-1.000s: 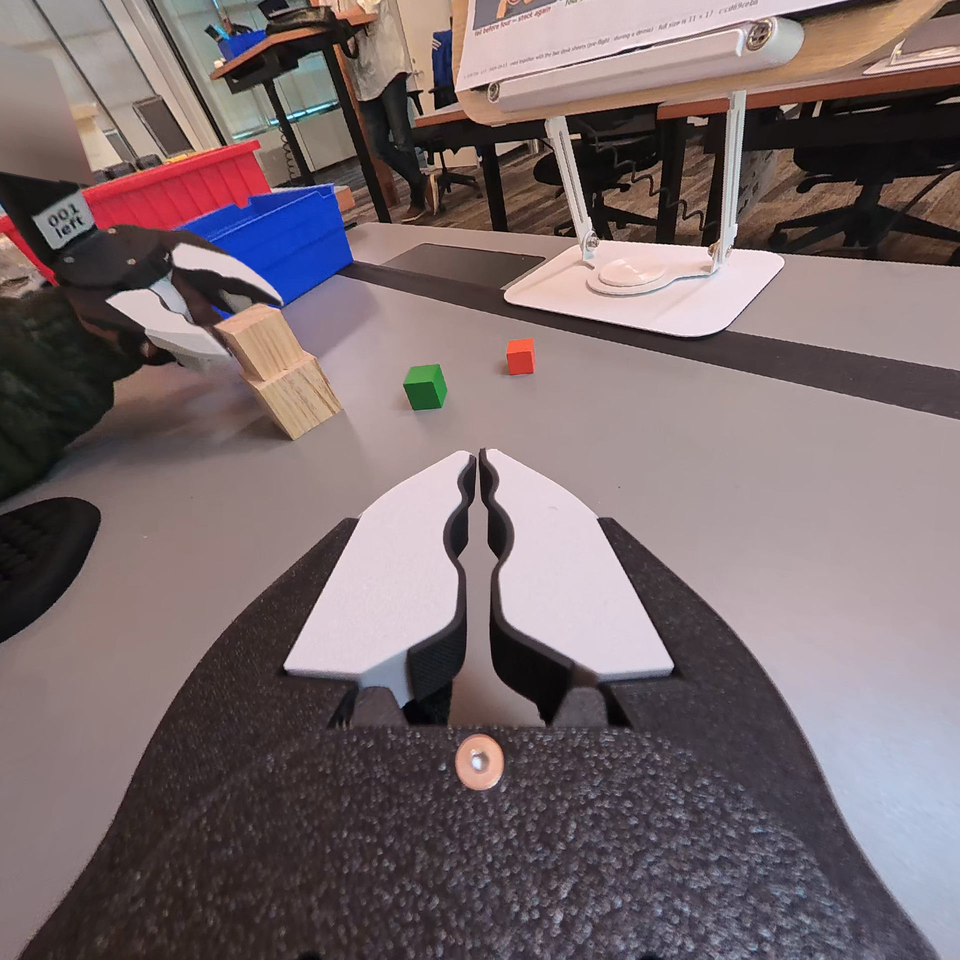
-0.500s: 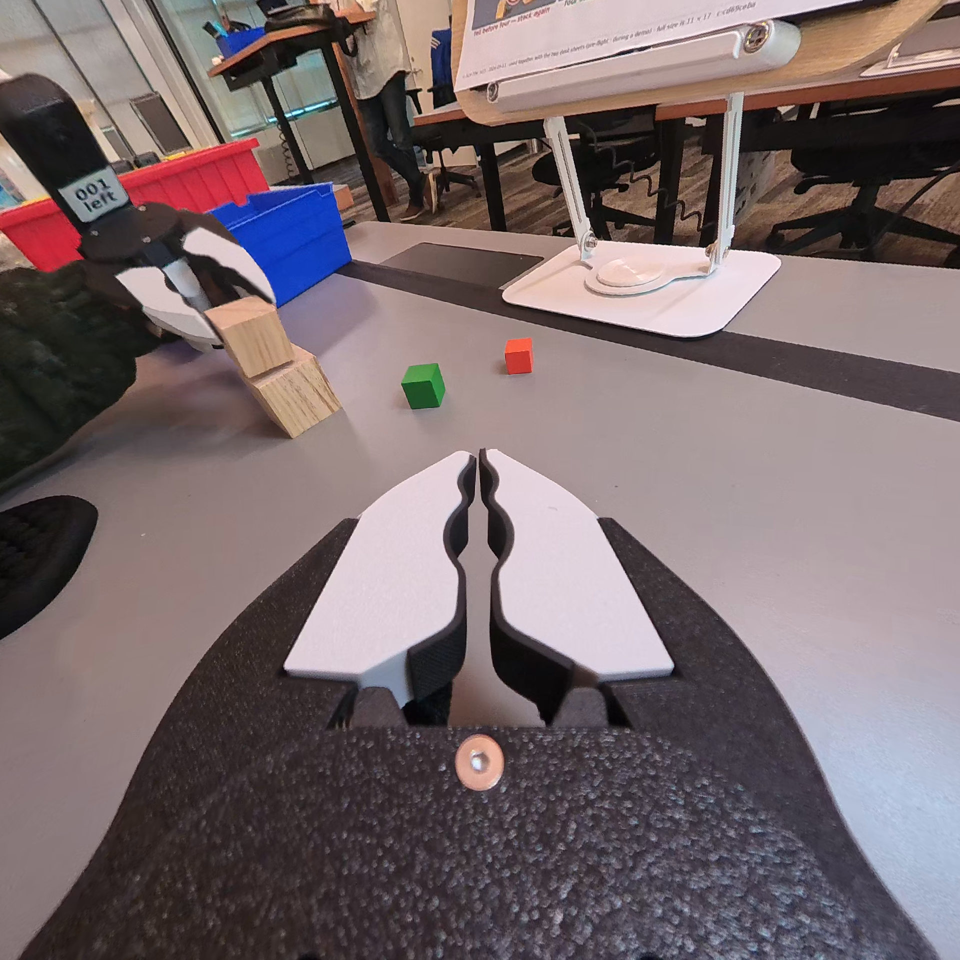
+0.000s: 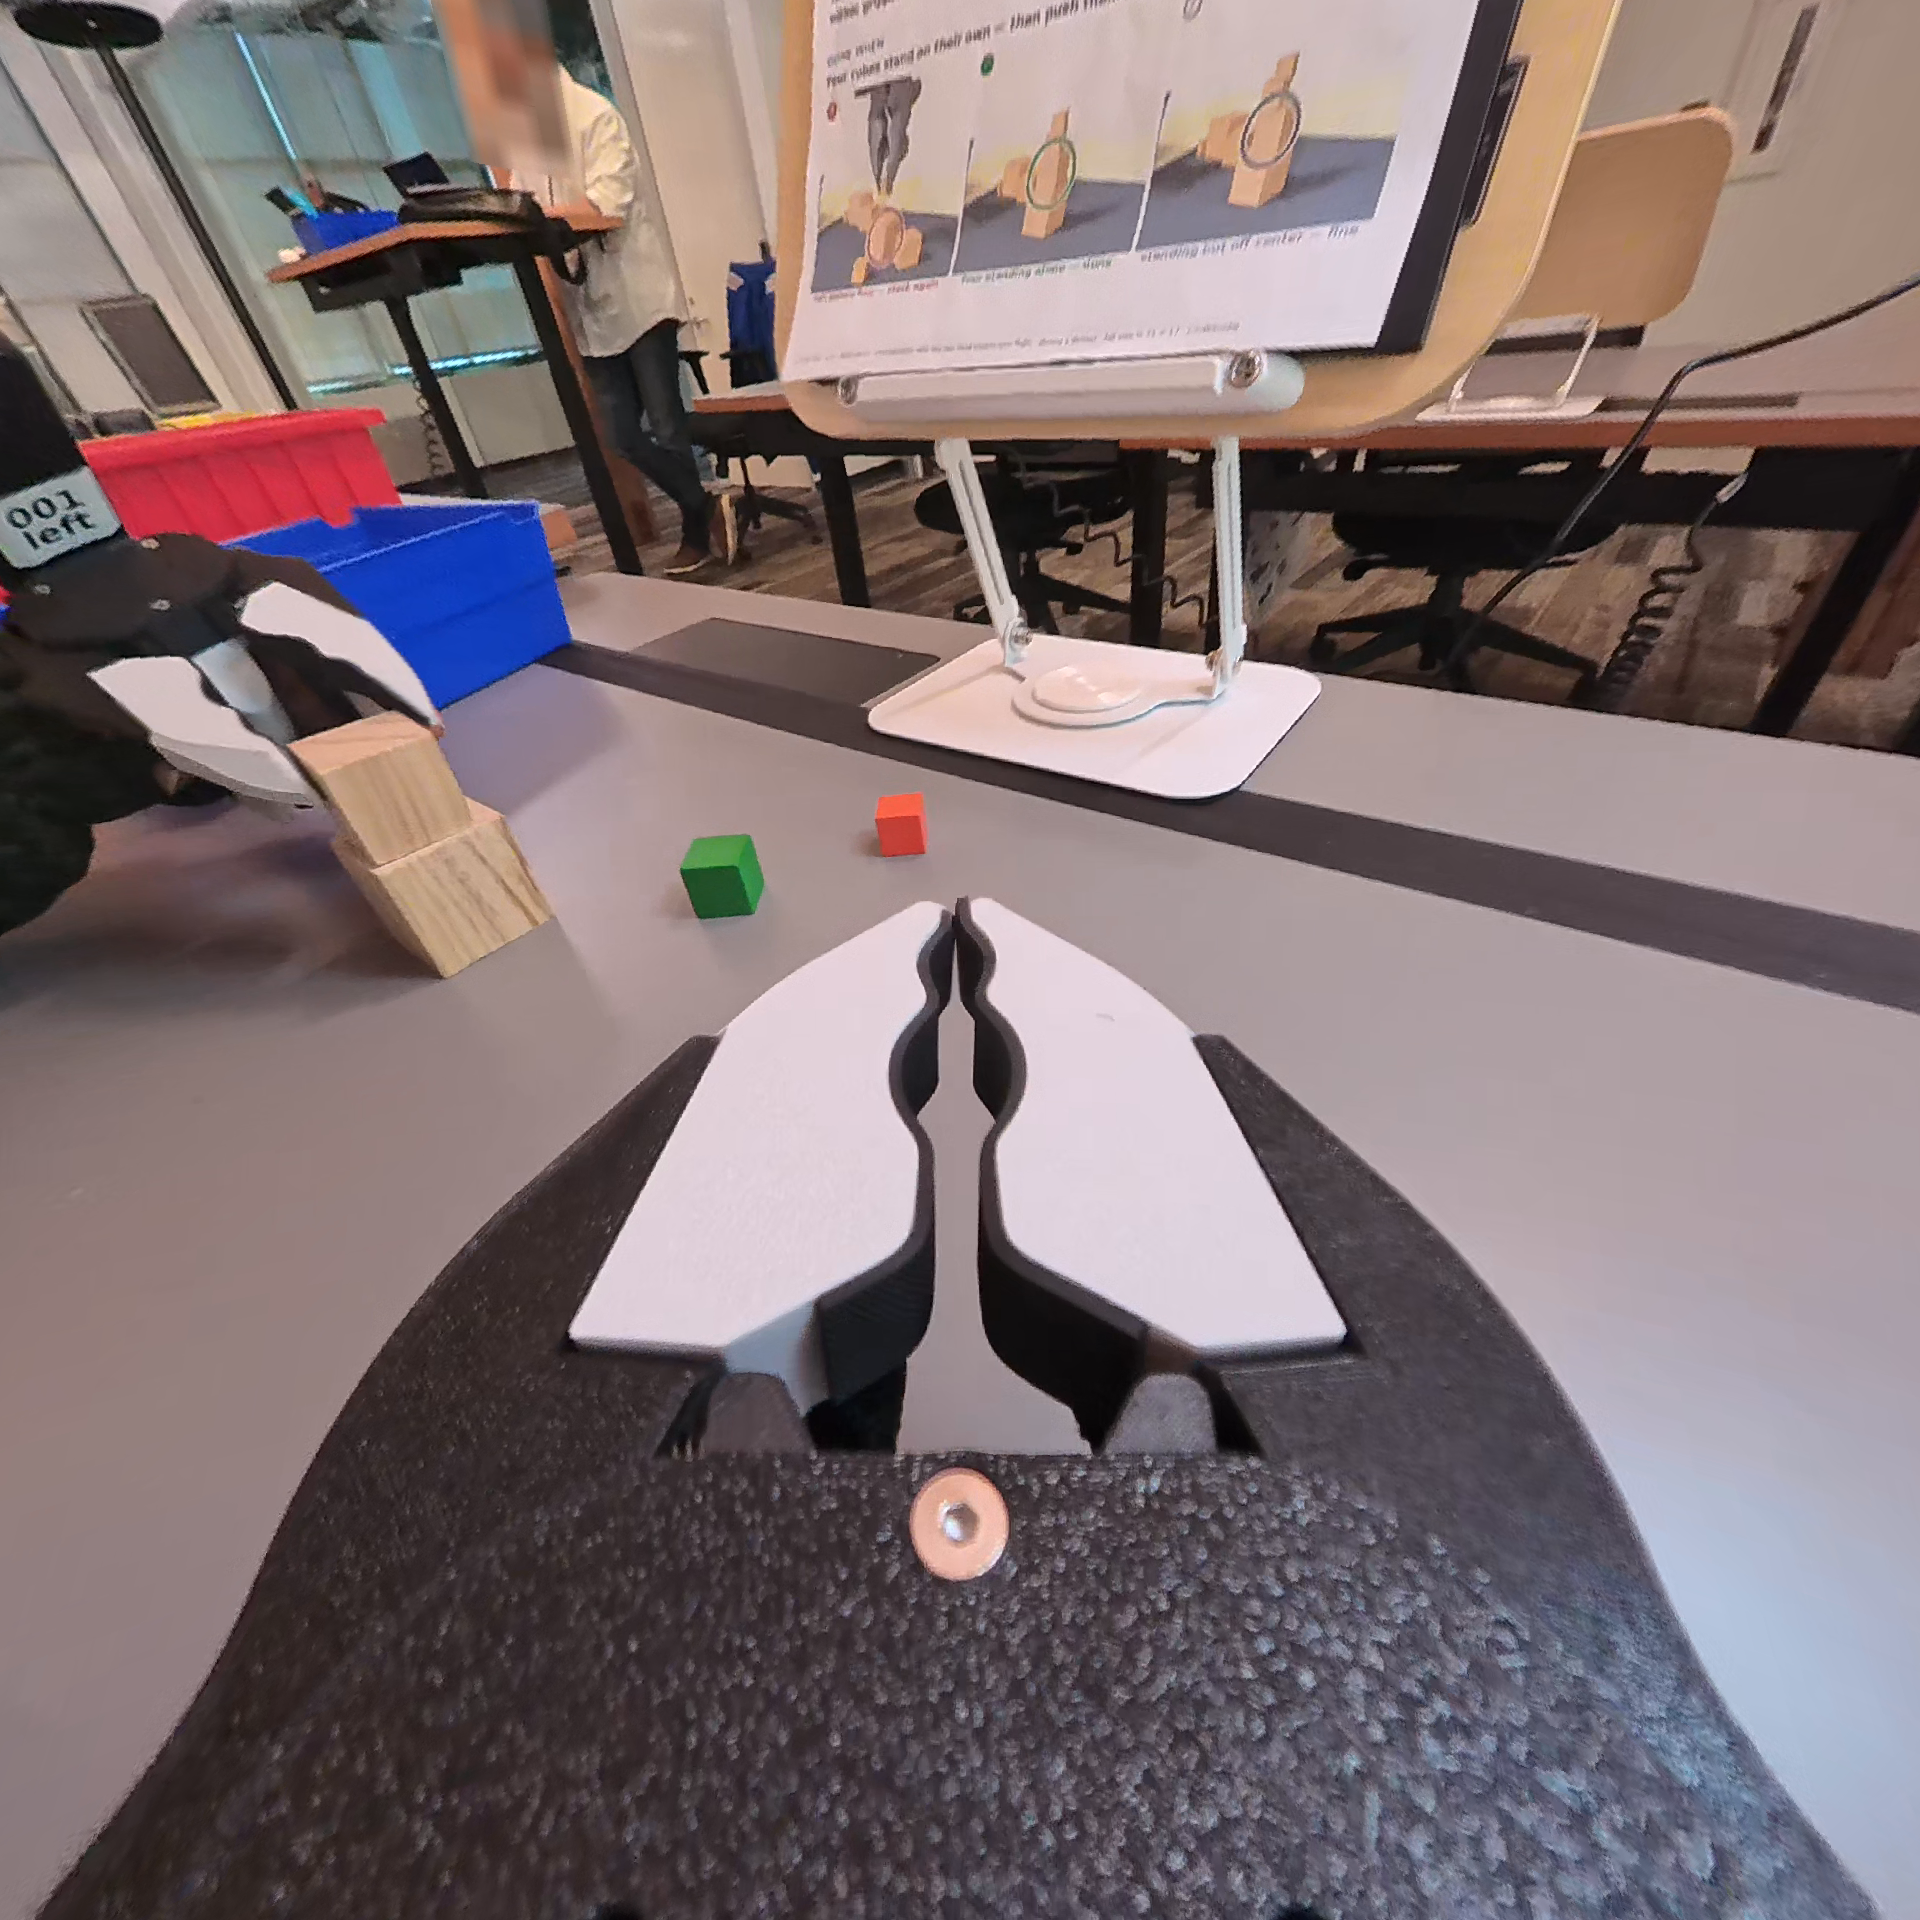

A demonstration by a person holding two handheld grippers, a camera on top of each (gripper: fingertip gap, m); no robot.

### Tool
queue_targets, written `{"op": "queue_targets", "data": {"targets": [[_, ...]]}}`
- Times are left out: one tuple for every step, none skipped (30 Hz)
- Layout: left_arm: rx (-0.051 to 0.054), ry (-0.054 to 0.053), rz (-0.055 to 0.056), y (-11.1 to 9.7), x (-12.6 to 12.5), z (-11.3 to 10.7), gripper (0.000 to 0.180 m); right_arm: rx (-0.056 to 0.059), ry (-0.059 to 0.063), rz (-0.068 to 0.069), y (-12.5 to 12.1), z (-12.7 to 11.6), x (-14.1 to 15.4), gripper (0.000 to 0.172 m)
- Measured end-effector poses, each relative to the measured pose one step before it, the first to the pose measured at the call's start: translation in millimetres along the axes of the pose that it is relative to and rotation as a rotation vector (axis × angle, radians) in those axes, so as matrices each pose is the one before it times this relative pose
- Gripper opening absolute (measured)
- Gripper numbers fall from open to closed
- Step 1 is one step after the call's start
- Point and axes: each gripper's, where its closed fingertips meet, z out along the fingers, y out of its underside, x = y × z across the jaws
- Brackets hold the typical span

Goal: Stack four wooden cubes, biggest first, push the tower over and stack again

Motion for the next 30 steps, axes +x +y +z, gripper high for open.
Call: {"op": "queue_targets", "data": {"targets": [[0.0022,-0.0059,0.0021,-0.08,-1.08,-0.61,0.044,0.0106,0.0069,-0.0103,-1.89,-0.98,0.54,0.0],[-0.0003,-0.0035,0.0001,0.18,-0.79,-0.56,0.044,0.0084,0.0078,-0.0079,-1.6,-0.77,0.85,0.0],[-0.0004,-0.0052,-0.0001,0.44,-0.93,-0.37,0.044,0.0057,0.0085,-0.0065,-1.0,-0.65,1.0,0.0],[-0.0008,-0.0021,-0.0019,0.64,-0.34,-0.24,0.044,0.0019,0.0045,-0.0038,-0.2,-0.23,0.66,0.0],[-0.0005,-0.0025,0.0,0.54,-0.13,-0.22,0.044,0.0002,0.0007,0.0001,-0.02,-0.05,0.16,0.0],[-0.0013,-0.005,-0.0003,0.75,-0.37,-0.02,0.044,-0.0002,0.001,0.0011,0.21,0.08,0.13,0.0],[0.0032,-0.0039,-0.0036,0.04,-0.22,-0.15,0.044,-0.0016,0.0003,-0.0001,0.28,0.11,0.11,0.0],[0.0029,-0.005,-0.0013,0.12,0.06,0.05,0.044,-0.001,-0.0011,-0.0001,0.22,0.15,-0.2,0.0],[0.0027,-0.0055,-0.0013,0.05,-0.03,-0.01,0.044,-0.0006,-0.0002,0.0005,0.18,0.03,-0.13,0.0],[0.002,-0.0061,-0.0007,-0.08,-0.15,-0.04,0.044,-0.0005,0.0006,-0.0004,-0.03,0.02,0.02,0.0],[0.0012,-0.005,-0.0001,-0.05,0.08,0.06,0.044,-0.0003,0.0005,-0.0002,0.04,0.05,0.0,0.0],[0.0003,-0.0055,-0.0023,-0.07,-0.08,0.21,0.044,-0.0001,0.0,0.0005,0.01,0.0,-0.03,0.0],[-0.0013,-0.0058,-0.001,-0.13,-0.1,0.18,0.044,0.0001,0.0001,0.0001,-0.01,0.01,0.01,0.0],[-0.0027,-0.0053,0.0037,-0.15,0.14,0.09,0.044,-0.0002,0.0007,0.0002,-0.08,-0.09,0.15,0.0],[-0.0023,-0.0061,0.0025,-0.22,-0.14,-0.05,0.044,0.0006,0.0015,0.0002,-0.06,-0.1,0.2,0.0],[-0.0013,-0.0082,0.0018,-0.22,-0.37,-0.04,0.044,0.0006,0.0009,0.0002,-0.17,-0.17,0.18,0.0],[-0.0007,-0.0058,0.0014,-0.2,0.09,0.0,0.044,0.0008,0.0004,0.001,-0.3,-0.09,0.11,0.0],[-0.0015,-0.0059,-0.0034,0.08,-0.17,-0.26,0.045,0.0005,0.0,0.0004,-0.16,-0.11,-0.03,0.0],[0.0007,-0.0066,-0.0062,-0.31,-0.49,-0.47,0.047,-0.0014,-0.0014,0.0008,0.17,-0.03,-0.18,0.0],[0.0006,-0.0066,-0.0104,-0.54,-1.09,-1.2,0.052,-0.002,-0.0019,0.002,0.23,0.14,-0.27,0.0],[-0.0003,-0.0035,-0.0148,-1.15,-1.15,-2.19,0.056,0.0011,-0.0004,0.0008,-0.14,0.01,-0.04,0.0],[0.0052,0.0015,-0.0138,-2.76,-0.41,-2.77,0.059,0.0006,-0.0006,0.0009,-0.27,-0.04,-0.09,0.0],[0.0082,-0.0002,-0.0113,-4.45,-0.46,-3.04,0.061,-0.0003,-0.0013,0.0015,-0.27,-0.04,-0.16,0.0],[0.0037,-0.0004,-0.0107,-5.62,-0.48,-2.64,0.062,0.0015,-0.0007,0.0024,-0.5,-0.12,-0.07,0.0],[0.0026,-0.0174,-0.0083,-8.26,-2.79,-1.73,0.06,0.0021,-0.0012,0.0039,-0.58,-0.21,-0.08,0.0],[-0.0067,-0.0564,-0.0028,-9.71,-8.59,-0.11,0.053,0.0009,-0.0009,0.004,-0.45,-0.08,0.0,0.0],[-0.0482,-0.0836,-0.0016,-6.53,-12.58,2.24,0.041,0.0001,-0.0009,0.0037,-0.07,0.17,0.03,0.0],[-0.0888,-0.0457,-0.007,-3.42,-6.74,4.85,0.038,-0.0019,-0.0029,0.0049,0.37,0.18,-0.3,0.0],[-0.0951,-0.0123,-0.0114,-3.74,-0.69,6.38,0.041,-0.0035,-0.0032,0.0067,0.64,0.3,-0.26,0.0],[-0.0782,-0.0333,-0.0216,-6.33,-3.23,7.08,0.038,-0.002,-0.0027,0.0063,0.16,0.23,-0.18,0.0]]}}
